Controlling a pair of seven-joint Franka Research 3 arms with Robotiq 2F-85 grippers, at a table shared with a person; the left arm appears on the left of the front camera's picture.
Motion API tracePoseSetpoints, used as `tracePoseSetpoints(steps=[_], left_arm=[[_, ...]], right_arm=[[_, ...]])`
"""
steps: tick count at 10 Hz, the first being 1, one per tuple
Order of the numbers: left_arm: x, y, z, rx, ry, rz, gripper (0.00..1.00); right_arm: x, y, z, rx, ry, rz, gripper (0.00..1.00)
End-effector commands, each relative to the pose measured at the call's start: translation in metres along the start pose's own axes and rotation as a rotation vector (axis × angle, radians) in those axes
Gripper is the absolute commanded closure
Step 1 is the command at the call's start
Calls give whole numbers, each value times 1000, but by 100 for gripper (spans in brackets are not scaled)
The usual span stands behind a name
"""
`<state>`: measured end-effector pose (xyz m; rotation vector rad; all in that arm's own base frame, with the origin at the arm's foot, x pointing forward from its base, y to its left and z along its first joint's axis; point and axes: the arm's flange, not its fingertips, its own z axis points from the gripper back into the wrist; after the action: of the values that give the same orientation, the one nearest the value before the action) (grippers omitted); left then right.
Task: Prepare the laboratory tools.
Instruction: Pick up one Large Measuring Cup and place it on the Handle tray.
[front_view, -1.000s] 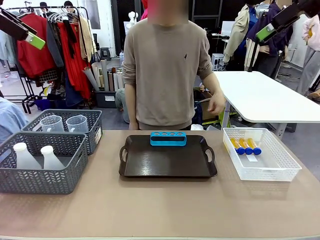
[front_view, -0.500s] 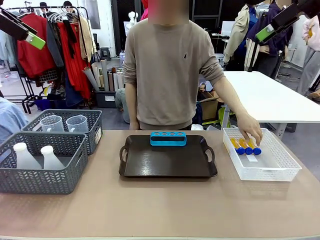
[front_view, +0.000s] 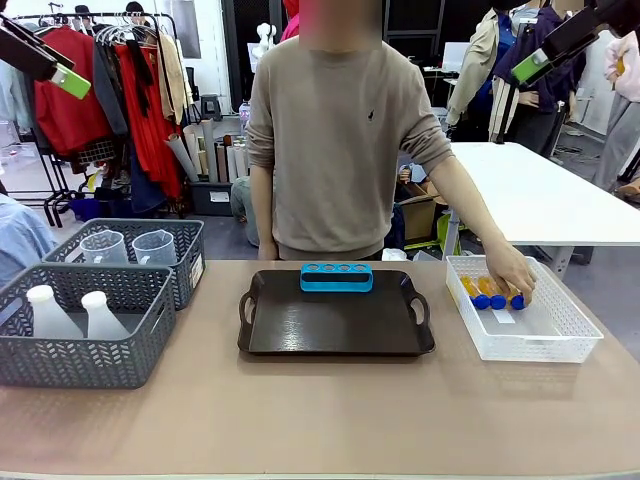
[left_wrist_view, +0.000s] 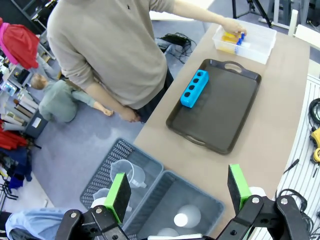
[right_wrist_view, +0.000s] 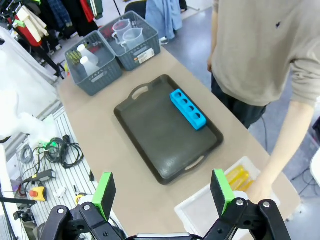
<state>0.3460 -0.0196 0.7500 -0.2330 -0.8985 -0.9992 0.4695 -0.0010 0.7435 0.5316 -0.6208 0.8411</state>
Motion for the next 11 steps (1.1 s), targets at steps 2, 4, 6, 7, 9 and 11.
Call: tracePoseSetpoints(steps=[2,4,6,7,9,11], left_arm=[[0,-1,2,-1,-5,-2,0],[11,10,3,-17,53,-12,0],[32,32,-15,87,207,10,0],[40,40,-29,170,276,22,0],[36,53,-74,225,414,51,0],[18,67,-104,224,491,85,0]], right_arm=[[1,1,2,-7,-2,-1,0],[1,1,2,-7,-2,-1,0],[1,1,2,-7,-2,-1,0],[1,1,2,-7,-2,-1,0],[1,1,2,-7,-2,-1,0],[1,1,2,-7,-2,-1,0]])
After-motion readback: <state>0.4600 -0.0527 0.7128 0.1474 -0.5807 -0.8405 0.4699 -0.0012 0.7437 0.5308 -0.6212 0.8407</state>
